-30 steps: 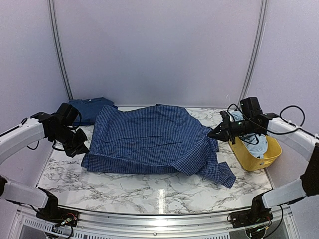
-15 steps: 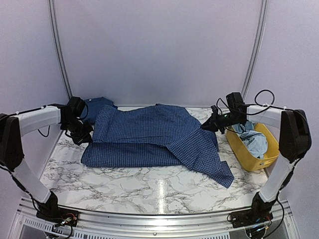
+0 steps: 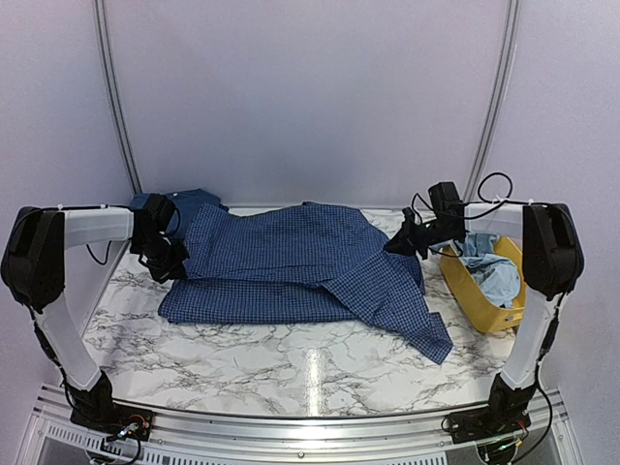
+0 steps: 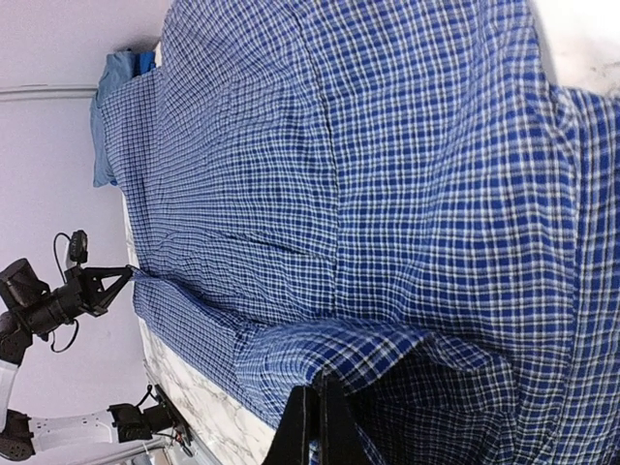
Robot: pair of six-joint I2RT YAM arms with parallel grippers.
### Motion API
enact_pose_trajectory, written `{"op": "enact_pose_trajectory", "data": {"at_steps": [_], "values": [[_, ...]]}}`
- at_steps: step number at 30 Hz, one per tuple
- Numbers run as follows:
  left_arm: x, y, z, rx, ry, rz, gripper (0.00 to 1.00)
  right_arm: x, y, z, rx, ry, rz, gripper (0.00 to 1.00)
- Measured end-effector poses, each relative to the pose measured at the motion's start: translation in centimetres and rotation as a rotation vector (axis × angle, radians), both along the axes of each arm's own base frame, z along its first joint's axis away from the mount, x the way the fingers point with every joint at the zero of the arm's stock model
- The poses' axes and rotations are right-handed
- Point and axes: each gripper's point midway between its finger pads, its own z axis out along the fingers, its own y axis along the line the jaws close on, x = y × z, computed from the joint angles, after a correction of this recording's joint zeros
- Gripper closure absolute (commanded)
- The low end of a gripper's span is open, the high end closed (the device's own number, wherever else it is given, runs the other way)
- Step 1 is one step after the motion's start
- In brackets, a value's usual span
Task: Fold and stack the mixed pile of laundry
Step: Fold the flattened T-shirt at the center of the board.
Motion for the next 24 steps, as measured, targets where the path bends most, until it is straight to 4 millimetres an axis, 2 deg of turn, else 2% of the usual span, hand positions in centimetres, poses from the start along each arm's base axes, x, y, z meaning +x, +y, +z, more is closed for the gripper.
{"op": "enact_pose_trajectory", "data": {"at_steps": [3, 7, 8, 9, 12, 13, 16, 20, 24], "values": [[0.7, 0.2, 0.4, 0.006, -0.026, 0.000, 1.00, 0.8, 0.1, 1.0, 0.003, -0.029, -0.001, 1.00], [0.6, 0.8, 0.2, 0.010, -0.020, 0.016, 1.00, 2.1, 0.3, 1.8, 0.010, -0.066, 0.000, 1.00], [0.6, 1.0, 0.1, 0.011, -0.017, 0.020, 0.95, 2.3, 0.4, 1.5, 0.009, -0.065, 0.001, 1.00], [0.6, 1.1, 0.0, 0.011, -0.013, 0.021, 0.86, 2.4, 0.4, 1.2, 0.008, -0.061, 0.002, 0.96], [0.6, 1.1, -0.8, 0.016, 0.003, 0.011, 0.55, 2.2, 0.4, -0.3, 0.001, -0.028, 0.012, 0.57], [0.5, 1.2, -1.0, 0.018, 0.008, 0.002, 0.48, 2.0, 0.4, -0.7, -0.005, -0.019, 0.018, 0.48], [0.6, 1.2, -0.9, 0.021, 0.000, -0.017, 0.30, 1.4, -0.1, -0.5, -0.024, -0.020, 0.028, 0.29], [0.9, 1.0, 1.5, 0.024, -0.073, -0.063, 0.08, -1.1, -2.6, 1.7, -0.066, -0.055, 0.008, 0.22], [0.9, -0.5, 5.1, 0.017, -0.182, -0.159, 0.05, -5.3, -5.3, 4.2, -0.101, -0.098, -0.022, 0.22]]}}
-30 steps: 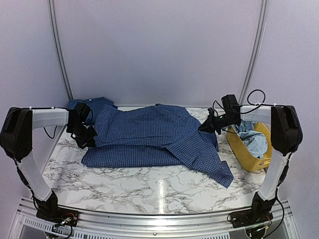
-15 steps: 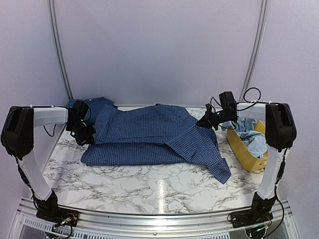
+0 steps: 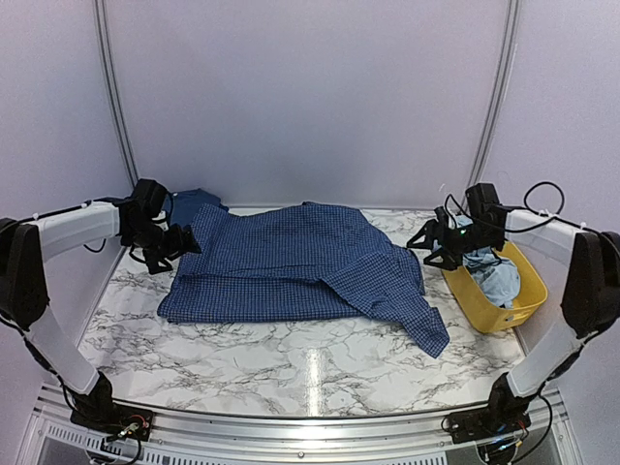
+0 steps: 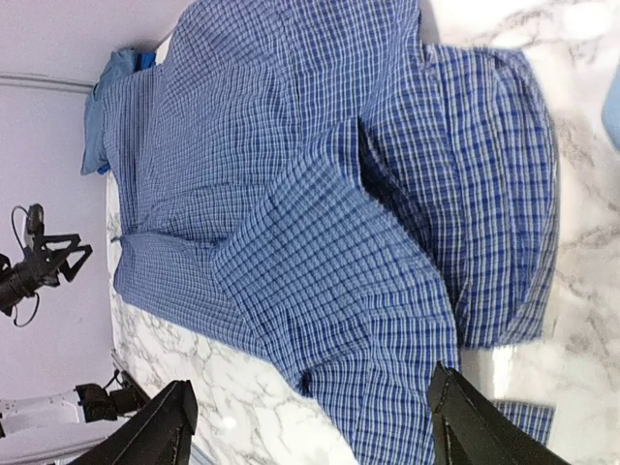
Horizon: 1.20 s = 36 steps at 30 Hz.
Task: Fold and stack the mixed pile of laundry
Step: Fold the flattened T-shirt at the center of the board.
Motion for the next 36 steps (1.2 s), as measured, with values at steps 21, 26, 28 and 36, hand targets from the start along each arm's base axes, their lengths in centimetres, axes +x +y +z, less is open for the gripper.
{"op": "enact_pose_trajectory", "data": {"at_steps": [21, 26, 28, 36], "values": [[-3.9, -11.0, -8.3, 0.007, 0.141, -0.360, 0.34, -3.2, 4.2, -11.5, -0.083, 0.172, 0.159, 0.40], [-6.6, -10.6, -8.2, 0.005, 0.134, -0.376, 0.32, -8.4, 3.4, -11.8, -0.064, 0.202, 0.163, 0.48], [-8.0, -10.2, -8.1, 0.007, 0.142, -0.384, 0.28, -10.3, 3.2, -11.7, -0.051, 0.219, 0.165, 0.50], [-7.5, -7.7, -5.1, 0.019, 0.109, -0.326, 0.27, -9.4, 3.3, -8.0, -0.053, 0.167, 0.171, 0.35]]}}
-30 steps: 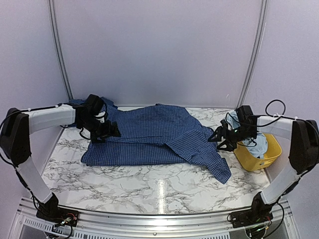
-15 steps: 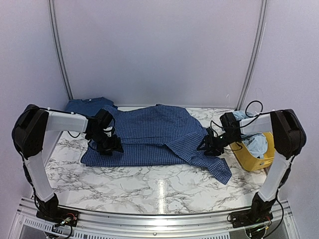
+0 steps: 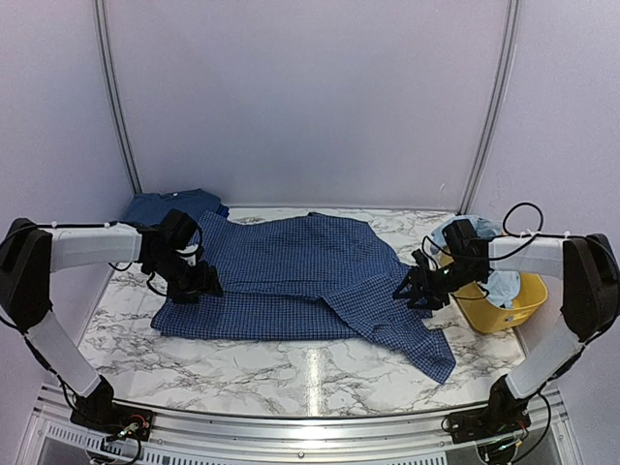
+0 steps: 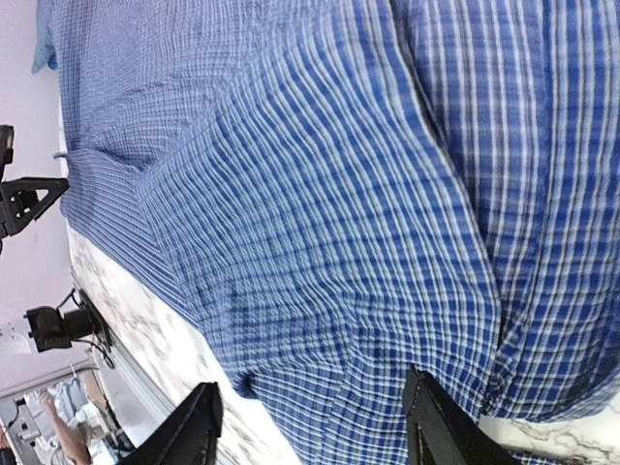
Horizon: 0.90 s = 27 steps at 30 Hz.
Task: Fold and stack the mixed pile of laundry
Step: Fold the flattened T-shirt at the center of the board.
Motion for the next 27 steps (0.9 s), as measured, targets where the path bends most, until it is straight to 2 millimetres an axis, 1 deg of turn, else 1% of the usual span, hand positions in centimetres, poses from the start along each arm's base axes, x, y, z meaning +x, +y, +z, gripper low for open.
{"op": "enact_pose_trajectory", "data": {"at_steps": [2, 3, 5, 7, 8, 9, 11, 12, 14, 16, 17, 19, 20, 21, 22, 23, 24, 26, 27], "values": [[1.3, 1.1, 1.5, -0.019, -0.036, 0.044, 0.27, 0.8, 0.0, 1.2, -0.007, -0.034, 0.008, 0.29], [1.9, 1.8, 2.3, -0.029, -0.053, 0.067, 0.26, 0.9, -0.2, 1.6, -0.017, -0.042, 0.009, 0.28], [2.8, 2.8, 3.6, -0.049, -0.079, 0.102, 0.24, 0.4, -0.9, 2.0, -0.044, -0.038, 0.008, 0.24], [3.2, 3.4, 4.3, -0.064, -0.094, 0.121, 0.21, -0.7, -1.5, 2.2, -0.069, -0.022, 0.007, 0.22], [3.1, 3.4, 4.5, -0.071, -0.094, 0.119, 0.20, -1.5, -1.8, 2.4, -0.077, -0.018, 0.008, 0.20], [3.0, 3.2, 4.6, -0.079, -0.091, 0.110, 0.18, -2.6, -2.0, 2.8, -0.086, -0.014, 0.012, 0.18], [2.7, 2.6, 4.7, -0.089, -0.090, 0.084, 0.16, -4.4, -2.3, 3.3, -0.099, -0.011, 0.013, 0.09], [2.5, 2.4, 4.7, -0.091, -0.089, 0.071, 0.15, -5.4, -2.4, 3.3, -0.107, -0.007, 0.016, 0.06], [2.1, 2.1, 4.7, -0.091, -0.093, 0.053, 0.14, -7.5, -2.3, 3.1, -0.126, 0.005, 0.029, 0.04], [1.7, 2.0, 4.9, -0.091, -0.098, 0.041, 0.13, -9.4, -2.3, 2.1, -0.161, 0.036, 0.046, 0.04], [1.5, 1.9, 4.9, -0.091, -0.101, 0.035, 0.13, -10.1, -2.5, 1.4, -0.186, 0.058, 0.052, 0.07], [1.2, 1.9, 4.9, -0.090, -0.103, 0.028, 0.12, -10.9, -3.0, 0.1, -0.238, 0.092, 0.058, 0.17], [1.0, 1.9, 4.8, -0.089, -0.101, 0.027, 0.12, -11.2, -3.3, -0.5, -0.259, 0.106, 0.058, 0.35], [0.8, 1.9, 4.8, -0.087, -0.101, 0.026, 0.12, -11.4, -3.5, -1.0, -0.275, 0.118, 0.059, 0.59], [0.6, 1.9, 4.7, -0.087, -0.100, 0.024, 0.12, -11.5, -3.6, -1.2, -0.284, 0.123, 0.061, 0.80], [0.4, 2.0, 4.7, -0.086, -0.099, 0.024, 0.12, -11.6, -3.6, -1.3, -0.284, 0.129, 0.060, 0.95], [0.2, 2.1, 4.7, -0.084, -0.101, 0.026, 0.12, -11.6, -3.4, -1.3, -0.271, 0.130, 0.066, 1.00], [0.0, 2.3, 4.8, -0.082, -0.106, 0.031, 0.12, -11.7, -2.4, -0.6, -0.209, 0.128, 0.082, 1.00], [-0.1, 2.4, 4.9, -0.079, -0.111, 0.035, 0.12, -11.6, -1.7, 0.0, -0.168, 0.125, 0.085, 1.00]]}}
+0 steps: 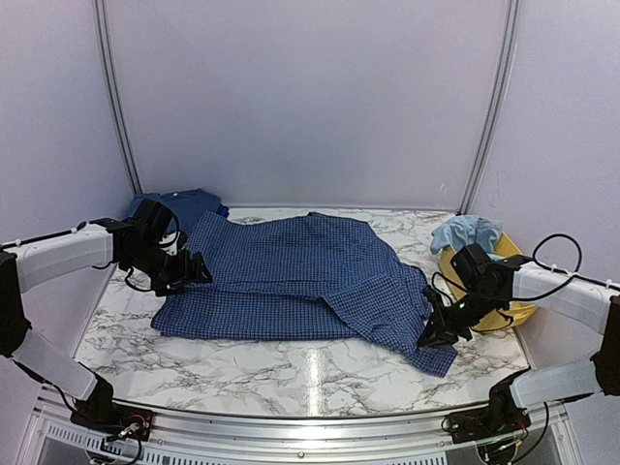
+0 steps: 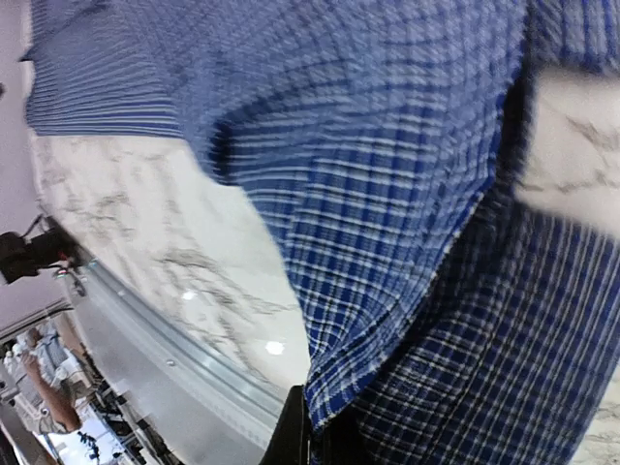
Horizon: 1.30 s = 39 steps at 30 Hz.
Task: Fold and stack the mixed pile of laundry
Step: Fold the flattened T-shirt at the center of the board.
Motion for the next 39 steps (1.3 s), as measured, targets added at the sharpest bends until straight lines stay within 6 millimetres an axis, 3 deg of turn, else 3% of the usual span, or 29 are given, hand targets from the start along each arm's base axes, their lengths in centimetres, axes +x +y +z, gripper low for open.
{"op": "enact_pose_trajectory", "data": {"at_steps": [2, 9, 10, 12, 14, 18, 21, 25, 30, 33, 36, 39], "values": [[0.0, 0.2, 0.4, 0.002, -0.012, 0.010, 0.11, 0.9, 1.7, 2.7, 0.111, -0.041, -0.001, 1.00], [0.9, 0.5, 0.9, 0.023, -0.035, 0.031, 0.02, 9.8, 7.8, 20.3, 0.516, -0.446, 0.045, 1.00], [1.3, 0.4, 1.1, 0.027, -0.039, 0.030, 0.01, 11.1, 8.4, 22.0, 0.550, -0.483, 0.054, 1.00], [2.1, 0.3, 1.2, 0.034, -0.047, 0.028, 0.01, 13.6, 9.5, 23.6, 0.586, -0.516, 0.058, 1.00], [3.0, 0.3, 1.3, 0.046, -0.055, 0.027, 0.01, 16.9, 10.7, 24.1, 0.607, -0.524, 0.046, 1.00], [4.7, 0.6, 1.6, 0.070, -0.077, 0.025, 0.01, 22.8, 12.4, 22.8, 0.604, -0.523, 0.003, 1.00], [5.9, 0.7, 1.7, 0.098, -0.097, 0.007, 0.01, 25.8, 13.3, 21.6, 0.600, -0.515, -0.021, 1.00], [6.6, 1.1, 1.1, 0.129, -0.097, -0.013, 0.01, 28.2, 14.0, 19.8, 0.594, -0.496, -0.040, 1.00], [6.6, 1.4, -0.1, 0.130, -0.065, -0.025, 0.01, 29.7, 14.4, 18.0, 0.605, -0.454, -0.079, 1.00], [6.5, 0.4, 0.3, 0.073, -0.065, -0.056, 0.01, 29.8, 14.6, 18.6, 0.639, -0.446, -0.093, 1.00], [6.8, -1.6, 1.5, 0.002, -0.111, -0.104, 0.01, 29.4, 14.8, 19.5, 0.711, -0.468, -0.112, 1.00], [6.8, -4.7, 3.3, -0.071, -0.183, -0.171, 0.01, 28.4, 15.2, 19.0, 0.783, -0.446, -0.147, 1.00]]}}
